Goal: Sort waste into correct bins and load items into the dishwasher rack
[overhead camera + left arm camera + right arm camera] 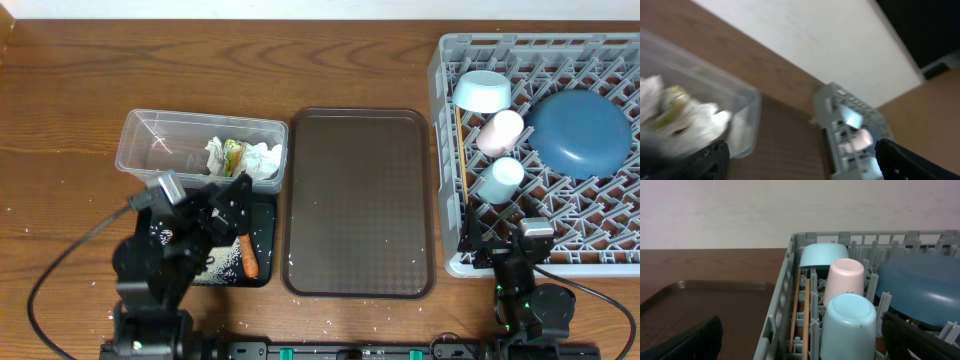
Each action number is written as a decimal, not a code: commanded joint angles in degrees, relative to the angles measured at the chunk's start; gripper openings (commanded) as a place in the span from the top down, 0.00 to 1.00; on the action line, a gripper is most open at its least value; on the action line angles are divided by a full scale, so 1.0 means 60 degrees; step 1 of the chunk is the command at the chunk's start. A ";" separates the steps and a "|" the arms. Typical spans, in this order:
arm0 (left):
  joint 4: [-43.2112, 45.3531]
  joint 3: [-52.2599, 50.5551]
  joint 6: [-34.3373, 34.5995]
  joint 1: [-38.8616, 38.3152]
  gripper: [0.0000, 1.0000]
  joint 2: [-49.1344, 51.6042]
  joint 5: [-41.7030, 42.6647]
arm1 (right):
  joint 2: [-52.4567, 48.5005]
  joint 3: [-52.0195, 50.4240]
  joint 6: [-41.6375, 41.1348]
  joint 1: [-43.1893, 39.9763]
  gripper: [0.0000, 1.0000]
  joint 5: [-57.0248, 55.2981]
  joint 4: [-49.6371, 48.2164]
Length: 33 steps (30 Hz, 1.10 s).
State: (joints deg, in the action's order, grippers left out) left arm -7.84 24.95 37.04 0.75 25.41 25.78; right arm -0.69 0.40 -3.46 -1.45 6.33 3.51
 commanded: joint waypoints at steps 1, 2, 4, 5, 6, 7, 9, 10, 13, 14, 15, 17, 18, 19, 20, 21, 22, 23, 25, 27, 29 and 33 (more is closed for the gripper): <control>0.0058 -0.0732 -0.0208 -0.0160 0.05 -0.0787 -0.1402 | 0.0062 -0.0018 -0.0022 -0.0157 0.01 -0.0087 0.0033; 0.0117 -0.0940 -0.0208 -0.0208 0.05 -0.0969 -0.1654 | 0.0062 -0.0018 -0.0022 -0.0157 0.01 -0.0087 0.0033; 0.0291 -0.1359 -0.0208 -0.0317 0.05 -0.1348 -0.2244 | 0.0062 -0.0018 -0.0022 -0.0157 0.01 -0.0087 0.0033; 0.0379 -0.1530 -0.0208 -0.0357 0.05 -0.1508 -0.2481 | 0.0062 -0.0018 -0.0022 -0.0157 0.01 -0.0087 0.0033; 0.0495 -0.1716 -0.0211 -0.0382 0.05 -0.1687 -0.2725 | 0.0062 -0.0018 -0.0022 -0.0157 0.01 -0.0087 0.0033; 0.0623 -0.1869 -0.0244 -0.0393 0.05 -0.1840 -0.2896 | 0.0062 -0.0018 -0.0022 -0.0157 0.01 -0.0084 0.0033; 0.0951 -0.2193 -0.0251 -0.0393 0.05 -0.2127 -0.3224 | 0.0062 -0.0018 -0.0022 -0.0157 0.01 -0.0087 0.0033; 0.1151 -0.2353 -0.0291 -0.0390 0.05 -0.2237 -0.3322 | 0.0062 -0.0018 -0.0022 -0.0157 0.01 -0.0087 0.0033; 0.2251 -0.2969 -0.0783 -0.0390 0.05 -0.2554 -0.3413 | 0.0062 -0.0018 -0.0022 -0.0157 0.01 -0.0087 0.0033; 0.2594 -0.3140 -0.0882 -0.0393 0.05 -0.2652 -0.3413 | 0.0062 -0.0018 -0.0022 -0.0157 0.01 -0.0084 0.0033; 0.2925 -0.3304 -0.0976 -0.0390 0.05 -0.2754 -0.3413 | 0.0062 -0.0018 -0.0022 -0.0157 0.01 -0.0087 0.0033; 0.3464 -0.3570 -0.1188 -0.0393 0.05 -0.2962 -0.3413 | 0.0062 -0.0018 -0.0022 -0.0157 0.01 -0.0087 0.0033; 0.3552 -0.3643 -0.1271 -0.0393 0.05 -0.3034 -0.3413 | 0.0062 -0.0018 -0.0022 -0.0157 0.01 -0.0084 0.0033; 0.3548 -0.3690 -0.1388 -0.0393 0.05 -0.3100 -0.3413 | 0.0062 -0.0018 -0.0022 -0.0157 0.01 -0.0084 0.0033; 0.3544 -0.3738 -0.1588 -0.0393 0.05 -0.3177 -0.3413 | 0.0062 -0.0018 -0.0022 -0.0157 0.01 -0.0087 0.0033; 0.3541 -0.3792 -0.1759 -0.0393 0.05 -0.3249 -0.3413 | 0.0062 -0.0018 -0.0022 -0.0157 0.01 -0.0087 0.0033; 0.3537 -0.3872 -0.1985 -0.0393 0.05 -0.3348 -0.3413 | 0.0062 -0.0018 -0.0022 -0.0157 0.01 -0.0084 0.0029; 0.3541 -0.3963 -0.2178 -0.0393 0.05 -0.3450 -0.3413 | 0.0062 -0.0018 -0.0022 -0.0157 0.01 -0.0084 0.0033; 0.3308 -0.4124 -0.2506 -0.0419 0.05 -0.3723 -0.3439 | 0.0062 -0.0018 -0.0022 -0.0157 0.01 -0.0087 0.0033; 0.2932 -0.4120 -0.2885 -0.0495 0.05 -0.3905 -0.3457 | 0.0062 -0.0018 -0.0022 -0.0157 0.01 -0.0084 0.0033; 0.2765 -0.4120 -0.3293 -0.0601 0.05 -0.4036 -0.3457 | 0.0062 -0.0018 -0.0022 -0.0157 0.01 -0.0087 0.0033; 0.2127 -0.4120 -0.4054 -0.0725 0.02 -0.4218 -0.3457 | 0.0062 -0.0018 -0.0022 -0.0157 0.01 -0.0084 0.0033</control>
State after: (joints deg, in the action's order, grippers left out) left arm 6.31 0.38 18.61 -3.03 1.04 5.58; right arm -0.69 0.40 -3.46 -1.43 6.33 3.51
